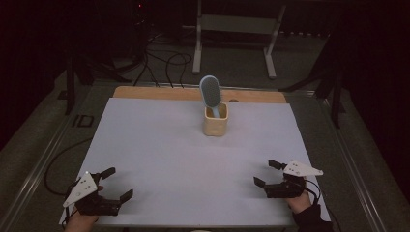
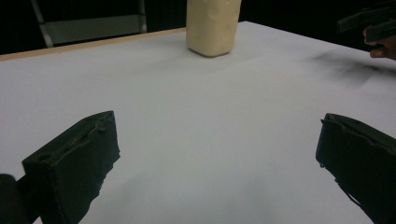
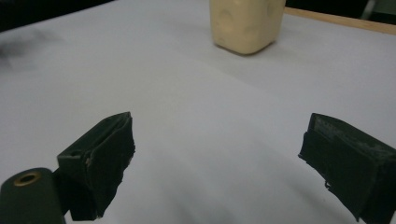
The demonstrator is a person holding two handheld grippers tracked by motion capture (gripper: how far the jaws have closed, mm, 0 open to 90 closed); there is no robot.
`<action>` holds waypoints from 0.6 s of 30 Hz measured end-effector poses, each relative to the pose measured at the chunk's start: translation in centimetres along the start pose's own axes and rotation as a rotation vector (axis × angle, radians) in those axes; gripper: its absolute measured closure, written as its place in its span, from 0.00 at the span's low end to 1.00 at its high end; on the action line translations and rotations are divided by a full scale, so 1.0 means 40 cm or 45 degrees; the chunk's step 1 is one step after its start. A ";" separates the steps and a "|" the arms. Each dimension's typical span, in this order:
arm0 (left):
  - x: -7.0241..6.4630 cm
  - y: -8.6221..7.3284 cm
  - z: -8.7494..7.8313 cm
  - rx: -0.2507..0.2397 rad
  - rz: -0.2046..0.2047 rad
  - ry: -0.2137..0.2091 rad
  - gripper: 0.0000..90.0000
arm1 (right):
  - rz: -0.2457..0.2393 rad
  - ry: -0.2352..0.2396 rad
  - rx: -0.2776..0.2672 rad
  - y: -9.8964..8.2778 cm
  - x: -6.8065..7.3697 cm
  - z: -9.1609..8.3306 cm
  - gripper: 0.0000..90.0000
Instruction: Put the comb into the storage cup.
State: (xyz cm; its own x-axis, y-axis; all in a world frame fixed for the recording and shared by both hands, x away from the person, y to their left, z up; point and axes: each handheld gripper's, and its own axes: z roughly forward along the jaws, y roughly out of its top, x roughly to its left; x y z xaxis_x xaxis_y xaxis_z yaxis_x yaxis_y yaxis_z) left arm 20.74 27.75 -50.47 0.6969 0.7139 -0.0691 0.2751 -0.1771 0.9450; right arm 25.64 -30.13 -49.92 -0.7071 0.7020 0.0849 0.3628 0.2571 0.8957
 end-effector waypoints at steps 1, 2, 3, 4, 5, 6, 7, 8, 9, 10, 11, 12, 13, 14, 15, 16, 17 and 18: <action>0.000 -0.001 0.000 0.001 -0.003 0.000 0.00 | -0.005 -0.007 0.004 -0.002 0.003 -0.001 0.10; 0.000 -0.001 0.001 0.002 -0.003 0.000 0.00 | -0.014 -0.018 0.006 -0.004 0.004 -0.001 0.10; 0.000 -0.001 0.001 0.003 -0.002 0.000 0.00 | -0.016 -0.032 0.008 -0.004 0.004 0.001 0.10; 0.000 -0.001 0.001 0.002 -0.001 0.000 0.00 | -0.021 -0.045 0.007 -0.004 0.003 0.003 0.10; 0.000 -0.001 0.001 0.001 -0.003 -0.001 0.00 | -0.020 -0.054 0.002 -0.005 0.000 0.007 0.10; 0.001 -0.001 0.001 0.004 -0.001 -0.001 0.00 | -0.016 -0.052 0.004 -0.006 -0.003 0.011 0.10; 0.000 -0.002 0.001 0.005 -0.001 -0.001 0.00 | -0.020 -0.058 0.011 -0.007 -0.005 0.016 0.10; 0.000 -0.002 0.001 0.006 0.001 -0.001 0.00 | -0.026 -0.060 0.021 -0.008 -0.005 0.020 0.10; 0.000 -0.002 0.000 0.005 0.002 0.000 0.00 | -0.032 -0.052 0.026 -0.008 -0.005 0.024 0.10; 0.001 -0.001 0.001 0.004 0.000 -0.001 0.00 | -0.026 -0.049 0.033 -0.009 -0.004 0.027 0.10; 0.001 -0.001 0.001 0.002 -0.002 -0.002 0.00 | -0.030 -0.051 0.039 -0.009 -0.004 0.030 0.10; 0.001 -0.002 0.001 0.005 -0.001 0.000 0.00 | -0.033 -0.053 0.042 -0.008 -0.003 0.032 0.10; 0.001 -0.002 0.002 0.007 0.000 -0.001 0.00 | -0.032 -0.048 0.037 -0.008 -0.003 0.032 0.10; -0.001 -0.002 0.002 0.008 0.000 -0.002 0.00 | -0.036 -0.049 0.033 -0.008 -0.005 0.032 0.10; -0.001 -0.002 0.001 0.009 0.005 0.000 0.00 | -0.037 -0.052 0.034 -0.008 -0.006 0.032 0.10; -0.001 -0.001 0.001 0.008 0.005 -0.001 0.00 | -0.032 -0.048 0.031 -0.009 -0.007 0.032 0.10; 0.000 -0.001 0.001 0.006 0.003 -0.001 0.00 | -0.028 -0.048 0.034 -0.009 -0.007 0.032 0.10; 0.000 -0.002 0.001 0.007 0.001 0.000 0.00 | -0.031 -0.052 0.037 -0.010 -0.008 0.033 0.10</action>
State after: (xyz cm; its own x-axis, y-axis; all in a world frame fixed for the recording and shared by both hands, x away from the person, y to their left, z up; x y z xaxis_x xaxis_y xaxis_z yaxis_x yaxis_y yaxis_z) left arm 20.74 27.74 -50.55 0.6968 0.7139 -0.0685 0.2784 -0.1812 0.9432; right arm 26.52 -29.58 -50.87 -0.6910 0.7215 0.0447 0.3637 0.2935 0.8841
